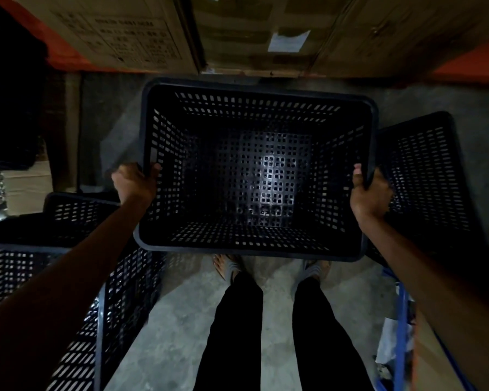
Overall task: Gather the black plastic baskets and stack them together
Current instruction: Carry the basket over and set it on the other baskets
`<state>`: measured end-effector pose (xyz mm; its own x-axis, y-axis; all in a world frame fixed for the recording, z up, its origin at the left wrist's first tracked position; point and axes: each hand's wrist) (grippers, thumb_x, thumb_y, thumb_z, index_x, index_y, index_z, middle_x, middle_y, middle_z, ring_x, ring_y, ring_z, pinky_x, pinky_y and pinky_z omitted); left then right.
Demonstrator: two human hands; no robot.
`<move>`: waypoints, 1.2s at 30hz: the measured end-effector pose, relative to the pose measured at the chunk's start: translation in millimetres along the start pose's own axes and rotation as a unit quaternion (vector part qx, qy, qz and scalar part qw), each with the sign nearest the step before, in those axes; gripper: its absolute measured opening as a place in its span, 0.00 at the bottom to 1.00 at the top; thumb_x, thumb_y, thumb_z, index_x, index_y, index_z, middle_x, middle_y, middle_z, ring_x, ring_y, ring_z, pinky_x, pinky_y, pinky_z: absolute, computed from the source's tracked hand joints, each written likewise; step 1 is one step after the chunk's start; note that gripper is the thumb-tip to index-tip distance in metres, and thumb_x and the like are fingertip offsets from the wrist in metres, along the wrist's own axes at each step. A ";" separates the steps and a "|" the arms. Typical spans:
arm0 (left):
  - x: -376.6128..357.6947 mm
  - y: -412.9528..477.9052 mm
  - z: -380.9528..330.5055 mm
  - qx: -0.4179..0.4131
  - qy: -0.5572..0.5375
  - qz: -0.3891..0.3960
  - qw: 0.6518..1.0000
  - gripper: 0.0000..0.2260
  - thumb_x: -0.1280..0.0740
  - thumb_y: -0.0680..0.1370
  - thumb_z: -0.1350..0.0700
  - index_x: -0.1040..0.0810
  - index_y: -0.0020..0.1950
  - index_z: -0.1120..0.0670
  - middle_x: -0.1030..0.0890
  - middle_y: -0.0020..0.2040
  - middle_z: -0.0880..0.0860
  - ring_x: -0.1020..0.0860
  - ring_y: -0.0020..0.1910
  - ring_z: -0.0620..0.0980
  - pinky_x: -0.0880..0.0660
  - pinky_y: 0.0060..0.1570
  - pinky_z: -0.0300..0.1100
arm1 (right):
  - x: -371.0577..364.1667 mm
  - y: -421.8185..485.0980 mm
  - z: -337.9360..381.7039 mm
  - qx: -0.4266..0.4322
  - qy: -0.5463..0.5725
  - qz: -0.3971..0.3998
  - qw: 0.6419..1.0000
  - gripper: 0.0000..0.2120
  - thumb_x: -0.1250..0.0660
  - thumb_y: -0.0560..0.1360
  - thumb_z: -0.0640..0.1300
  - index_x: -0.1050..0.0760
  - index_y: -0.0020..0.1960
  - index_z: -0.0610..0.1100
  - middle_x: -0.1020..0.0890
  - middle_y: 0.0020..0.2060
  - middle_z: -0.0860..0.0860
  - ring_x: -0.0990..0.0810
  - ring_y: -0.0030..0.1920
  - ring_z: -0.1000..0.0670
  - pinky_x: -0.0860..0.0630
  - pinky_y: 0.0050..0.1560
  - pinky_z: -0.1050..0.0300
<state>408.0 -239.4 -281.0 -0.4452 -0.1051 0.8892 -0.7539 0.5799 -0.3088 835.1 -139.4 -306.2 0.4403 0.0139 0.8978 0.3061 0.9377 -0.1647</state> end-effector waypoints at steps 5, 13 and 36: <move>-4.3 6.7 3.5 -0.030 0.011 -0.017 0.999 0.24 0.31 0.73 0.45 0.20 0.43 0.69 0.17 0.43 0.69 0.18 0.44 0.65 0.22 0.45 0.53 | -2.9 8.9 -1.8 0.010 0.005 -0.001 1.000 0.22 0.41 0.80 0.56 0.25 0.61 0.39 0.18 0.54 0.36 0.19 0.53 0.35 0.24 0.51 0.48; -10.2 11.8 7.8 -0.063 0.049 -0.039 0.996 0.26 0.36 0.75 0.42 0.19 0.42 0.67 0.17 0.40 0.69 0.19 0.40 0.65 0.24 0.42 0.51 | -4.6 10.3 -6.1 0.057 0.015 -0.030 0.998 0.20 0.40 0.80 0.55 0.23 0.58 0.39 0.17 0.50 0.36 0.19 0.49 0.35 0.25 0.45 0.49; -9.6 6.6 20.4 -0.087 0.024 -0.049 0.995 0.23 0.38 0.76 0.44 0.21 0.52 0.64 0.17 0.48 0.66 0.17 0.47 0.64 0.21 0.46 0.52 | 3.9 -19.3 3.6 0.053 -0.050 -0.009 0.997 0.25 0.44 0.82 0.53 0.32 0.67 0.34 0.21 0.56 0.31 0.20 0.54 0.31 0.23 0.51 0.45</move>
<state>397.5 -251.1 -298.5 -0.3466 -0.1310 0.9288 -0.6959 0.6999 -0.1610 827.9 -156.2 -298.0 0.3480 0.0257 0.9371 0.2204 0.9694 -0.1085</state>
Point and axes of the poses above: each hand's wrist, its own y-axis towards the middle knuckle, its own x-axis out of the back of the hand, z = x × y
